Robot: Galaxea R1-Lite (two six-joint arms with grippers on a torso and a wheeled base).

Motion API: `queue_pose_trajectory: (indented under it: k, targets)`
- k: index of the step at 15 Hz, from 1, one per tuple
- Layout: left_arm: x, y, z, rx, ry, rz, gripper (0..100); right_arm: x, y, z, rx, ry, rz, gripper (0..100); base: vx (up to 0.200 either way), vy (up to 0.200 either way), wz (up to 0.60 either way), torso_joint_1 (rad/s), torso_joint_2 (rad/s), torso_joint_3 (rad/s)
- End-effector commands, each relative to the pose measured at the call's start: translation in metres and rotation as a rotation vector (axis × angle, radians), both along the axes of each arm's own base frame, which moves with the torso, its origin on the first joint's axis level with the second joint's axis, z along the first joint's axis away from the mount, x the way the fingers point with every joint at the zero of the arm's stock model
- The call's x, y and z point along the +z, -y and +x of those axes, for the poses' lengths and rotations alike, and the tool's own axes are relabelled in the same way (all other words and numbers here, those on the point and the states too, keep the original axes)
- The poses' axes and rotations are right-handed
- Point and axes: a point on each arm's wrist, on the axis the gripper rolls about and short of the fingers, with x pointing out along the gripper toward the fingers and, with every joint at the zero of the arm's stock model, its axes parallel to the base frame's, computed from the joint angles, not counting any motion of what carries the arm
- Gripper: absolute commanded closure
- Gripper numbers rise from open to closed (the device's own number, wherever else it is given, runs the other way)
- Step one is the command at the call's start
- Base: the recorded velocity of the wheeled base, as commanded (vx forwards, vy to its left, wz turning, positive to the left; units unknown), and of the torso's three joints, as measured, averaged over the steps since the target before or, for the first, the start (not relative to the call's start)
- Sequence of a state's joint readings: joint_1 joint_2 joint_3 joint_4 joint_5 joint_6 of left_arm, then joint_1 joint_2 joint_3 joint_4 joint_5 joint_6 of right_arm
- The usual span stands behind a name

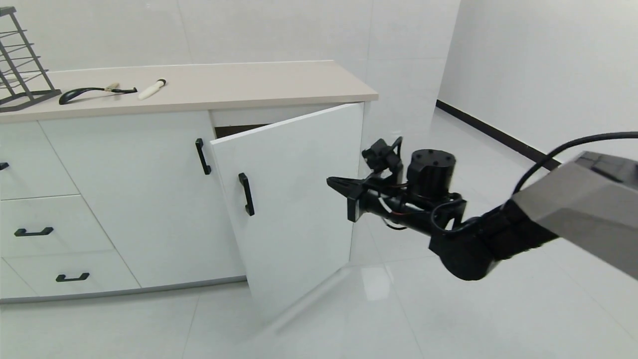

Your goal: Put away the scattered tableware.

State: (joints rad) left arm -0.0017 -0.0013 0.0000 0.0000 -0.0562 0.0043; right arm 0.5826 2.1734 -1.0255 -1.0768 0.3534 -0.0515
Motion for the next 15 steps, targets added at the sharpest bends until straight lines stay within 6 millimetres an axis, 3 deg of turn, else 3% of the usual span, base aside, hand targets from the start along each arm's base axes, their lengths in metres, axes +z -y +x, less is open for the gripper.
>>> queue_pose_trajectory:
  k: [1,2,3,5,7,9,11,14,15]
  targets:
    - [0.0,0.0,0.0,0.001,-0.001,0.0,0,0.06,0.056,-0.068,-0.026,0.077,0.049,100,0.0,0.0,0.0,0.0,0.0,0.0]
    - [0.0,0.0,0.0,0.0,-0.001,0.002,0,0.071,0.075,-0.096,-0.035,0.088,0.055,100,0.0,0.0,0.0,0.0,0.0,0.0]
    - [0.0,0.0,0.0,0.0,-0.001,0.002,0,0.082,0.112,-0.14,-0.071,0.118,0.071,100,0.0,0.0,0.0,0.0,0.0,0.0]
    - [0.0,0.0,0.0,0.0,-0.001,0.002,0,0.089,0.169,-0.193,-0.217,0.208,0.101,100,0.0,0.0,0.0,0.0,0.0,0.0]
    - [0.0,0.0,0.0,0.0,-0.001,0.002,0,0.093,0.207,-0.243,-0.397,0.317,0.123,100,0.0,0.0,0.0,0.0,0.0,0.0]
    - [0.0,0.0,0.0,0.0,-0.001,0.002,0,0.096,0.221,-0.29,-0.491,0.403,0.135,100,0.0,0.0,0.0,0.0,0.0,0.0]
    - [0.0,0.0,0.0,0.0,-0.001,0.002,0,0.087,0.224,-0.321,-0.515,0.42,0.132,100,0.0,0.0,0.0,0.0,0.0,0.0]
    - [0.0,0.0,0.0,0.0,-0.001,0.002,0,0.071,0.225,-0.337,-0.521,0.406,0.128,100,0.0,0.0,0.0,0.0,0.0,0.0]
    - [0.0,0.0,0.0,0.0,-0.001,0.002,0,0.054,0.225,-0.338,-0.55,0.382,0.114,100,0.0,0.0,0.0,0.0,0.0,0.0]
